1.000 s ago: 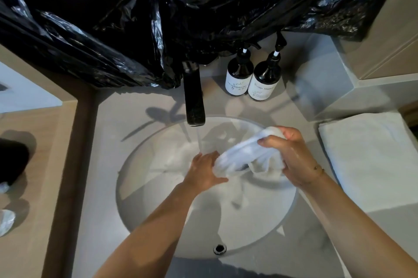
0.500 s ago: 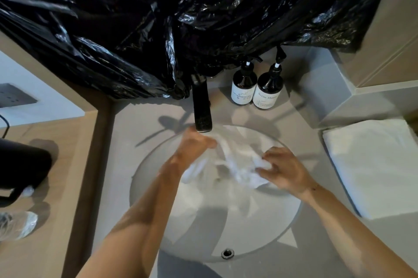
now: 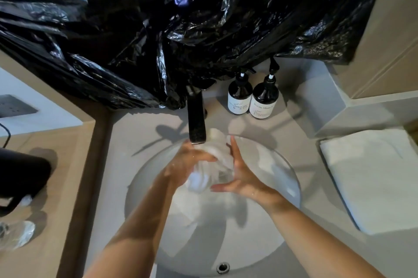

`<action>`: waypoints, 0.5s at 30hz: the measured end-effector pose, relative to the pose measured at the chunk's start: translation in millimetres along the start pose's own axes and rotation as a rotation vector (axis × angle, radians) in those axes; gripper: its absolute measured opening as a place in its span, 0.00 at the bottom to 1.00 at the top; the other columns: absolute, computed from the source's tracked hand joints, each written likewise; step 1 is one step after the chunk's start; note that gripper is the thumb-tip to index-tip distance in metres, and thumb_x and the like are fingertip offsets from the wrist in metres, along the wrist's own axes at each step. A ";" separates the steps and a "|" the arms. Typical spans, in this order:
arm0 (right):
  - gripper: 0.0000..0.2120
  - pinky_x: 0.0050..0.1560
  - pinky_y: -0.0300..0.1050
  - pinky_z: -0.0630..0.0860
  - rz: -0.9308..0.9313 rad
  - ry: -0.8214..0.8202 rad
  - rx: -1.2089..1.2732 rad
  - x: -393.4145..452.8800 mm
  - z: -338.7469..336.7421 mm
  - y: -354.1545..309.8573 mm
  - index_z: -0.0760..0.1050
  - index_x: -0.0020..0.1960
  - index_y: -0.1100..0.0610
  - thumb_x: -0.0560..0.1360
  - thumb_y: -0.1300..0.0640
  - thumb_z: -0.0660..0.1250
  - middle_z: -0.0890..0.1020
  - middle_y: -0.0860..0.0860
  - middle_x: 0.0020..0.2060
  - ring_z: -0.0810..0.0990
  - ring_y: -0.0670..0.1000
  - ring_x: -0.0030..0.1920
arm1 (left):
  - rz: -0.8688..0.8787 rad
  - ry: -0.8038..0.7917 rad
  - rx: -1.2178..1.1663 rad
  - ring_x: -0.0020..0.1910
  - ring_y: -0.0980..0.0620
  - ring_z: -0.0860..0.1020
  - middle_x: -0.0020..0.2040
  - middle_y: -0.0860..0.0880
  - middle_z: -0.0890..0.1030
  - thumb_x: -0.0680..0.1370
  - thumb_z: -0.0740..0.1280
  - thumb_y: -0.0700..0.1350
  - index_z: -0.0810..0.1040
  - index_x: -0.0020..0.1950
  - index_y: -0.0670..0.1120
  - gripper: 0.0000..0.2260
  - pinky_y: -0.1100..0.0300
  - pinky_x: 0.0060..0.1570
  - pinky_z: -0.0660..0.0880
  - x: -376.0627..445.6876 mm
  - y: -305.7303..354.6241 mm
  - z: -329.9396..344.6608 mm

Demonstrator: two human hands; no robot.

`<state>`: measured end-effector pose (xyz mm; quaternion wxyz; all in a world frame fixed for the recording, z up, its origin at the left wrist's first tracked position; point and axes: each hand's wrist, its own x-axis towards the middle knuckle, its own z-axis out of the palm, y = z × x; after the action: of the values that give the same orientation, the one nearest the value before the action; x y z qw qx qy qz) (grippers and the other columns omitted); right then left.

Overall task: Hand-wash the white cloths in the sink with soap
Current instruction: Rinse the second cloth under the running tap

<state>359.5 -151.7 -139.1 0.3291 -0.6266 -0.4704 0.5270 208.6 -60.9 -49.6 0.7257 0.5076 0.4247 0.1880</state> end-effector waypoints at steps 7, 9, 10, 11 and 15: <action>0.65 0.72 0.58 0.60 -0.069 0.060 -0.119 41.6 67.1 1.1 0.47 0.77 0.42 0.50 0.33 0.81 0.70 0.41 0.65 0.66 0.47 0.67 | -0.064 0.214 -0.257 0.49 0.39 0.83 0.48 0.39 0.84 0.68 0.68 0.28 0.78 0.58 0.43 0.20 0.46 0.47 0.81 -25.2 -10.1 -24.7; 0.56 0.68 0.55 0.67 -0.070 0.072 -0.099 50.2 80.4 -3.3 0.59 0.72 0.40 0.49 0.31 0.80 0.73 0.40 0.61 0.71 0.45 0.63 | -0.062 0.277 -0.293 0.36 0.48 0.84 0.37 0.45 0.85 0.74 0.62 0.26 0.77 0.51 0.44 0.15 0.54 0.38 0.81 -28.3 -10.2 -29.2; 0.52 0.66 0.51 0.70 -0.069 0.103 -0.094 55.5 85.1 -4.7 0.62 0.69 0.39 0.50 0.32 0.80 0.74 0.38 0.59 0.73 0.43 0.62 | -0.037 0.287 -0.308 0.32 0.50 0.83 0.33 0.45 0.84 0.74 0.61 0.25 0.77 0.47 0.43 0.14 0.55 0.35 0.80 -28.9 -10.3 -31.8; 0.47 0.64 0.45 0.71 -0.048 0.129 -0.126 59.0 88.1 -6.3 0.64 0.67 0.38 0.53 0.35 0.80 0.75 0.37 0.57 0.74 0.41 0.60 | -0.004 0.275 -0.325 0.30 0.48 0.82 0.32 0.44 0.83 0.72 0.63 0.25 0.77 0.44 0.41 0.12 0.56 0.33 0.79 -30.6 -6.4 -31.4; 0.31 0.47 0.26 0.69 -0.018 0.165 -0.120 64.2 81.3 -6.3 0.70 0.63 0.46 0.63 0.50 0.78 0.79 0.41 0.48 0.80 0.44 0.50 | 0.179 0.158 -0.374 0.35 0.44 0.81 0.35 0.39 0.81 0.66 0.60 0.29 0.77 0.41 0.35 0.08 0.54 0.36 0.79 -30.3 2.3 -37.8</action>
<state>279.2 -96.2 -174.4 0.3333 -0.6821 -0.4782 0.4415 161.2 -59.5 -39.3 0.7523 0.3834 0.3911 0.3663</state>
